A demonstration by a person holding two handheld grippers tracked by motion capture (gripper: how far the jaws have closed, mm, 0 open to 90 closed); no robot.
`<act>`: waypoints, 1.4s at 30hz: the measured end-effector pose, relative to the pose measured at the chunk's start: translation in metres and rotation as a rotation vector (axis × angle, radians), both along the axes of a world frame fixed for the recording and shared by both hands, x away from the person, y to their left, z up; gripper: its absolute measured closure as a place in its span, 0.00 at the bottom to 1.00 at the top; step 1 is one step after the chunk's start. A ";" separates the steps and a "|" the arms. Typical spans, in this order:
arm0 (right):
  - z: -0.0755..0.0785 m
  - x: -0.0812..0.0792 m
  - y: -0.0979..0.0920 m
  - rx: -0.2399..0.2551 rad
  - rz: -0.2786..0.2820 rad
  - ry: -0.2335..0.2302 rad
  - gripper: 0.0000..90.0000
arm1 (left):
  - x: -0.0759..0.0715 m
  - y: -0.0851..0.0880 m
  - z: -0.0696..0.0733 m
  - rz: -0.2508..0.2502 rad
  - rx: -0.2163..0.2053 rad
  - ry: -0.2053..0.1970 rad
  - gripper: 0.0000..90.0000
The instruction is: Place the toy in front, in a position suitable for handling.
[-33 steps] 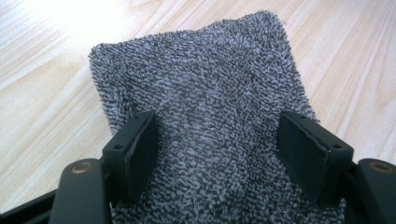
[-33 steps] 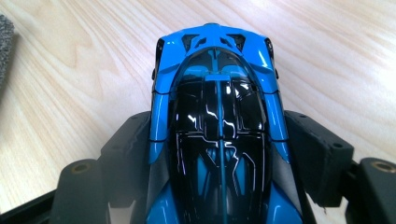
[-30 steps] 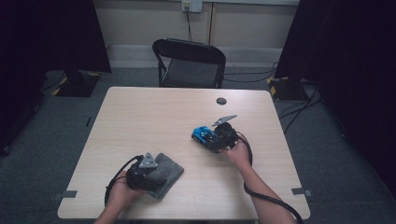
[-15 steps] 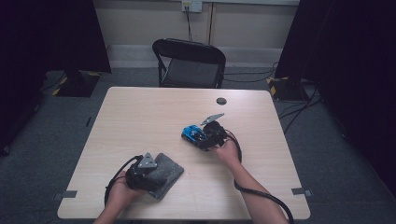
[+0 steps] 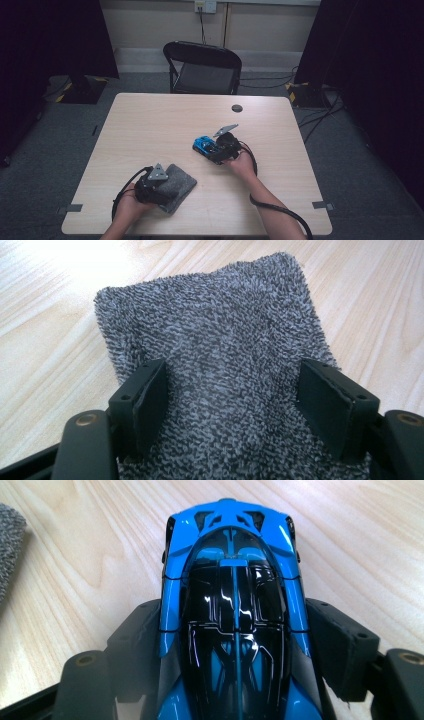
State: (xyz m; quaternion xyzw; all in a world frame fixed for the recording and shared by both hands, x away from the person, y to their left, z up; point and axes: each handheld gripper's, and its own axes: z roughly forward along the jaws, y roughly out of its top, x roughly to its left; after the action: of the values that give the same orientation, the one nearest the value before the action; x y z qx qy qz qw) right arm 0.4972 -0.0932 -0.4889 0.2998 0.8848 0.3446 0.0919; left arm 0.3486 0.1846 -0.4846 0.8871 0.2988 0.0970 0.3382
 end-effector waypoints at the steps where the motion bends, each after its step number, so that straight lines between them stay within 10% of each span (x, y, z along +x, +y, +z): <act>1: -0.001 -0.001 0.000 -0.003 0.005 -0.009 0.30 | 0.000 0.000 0.000 0.000 0.001 0.000 0.31; 42: -0.009 -0.030 -0.037 0.023 -0.075 -0.058 0.13 | 0.000 0.000 0.000 -0.009 0.006 -0.002 0.31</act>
State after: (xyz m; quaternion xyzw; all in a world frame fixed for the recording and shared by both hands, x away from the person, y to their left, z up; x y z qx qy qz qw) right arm 0.4669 -0.1298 -0.4977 0.3236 0.8660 0.3594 0.1270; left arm 0.3490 0.1842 -0.4847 0.8893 0.2942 0.0974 0.3361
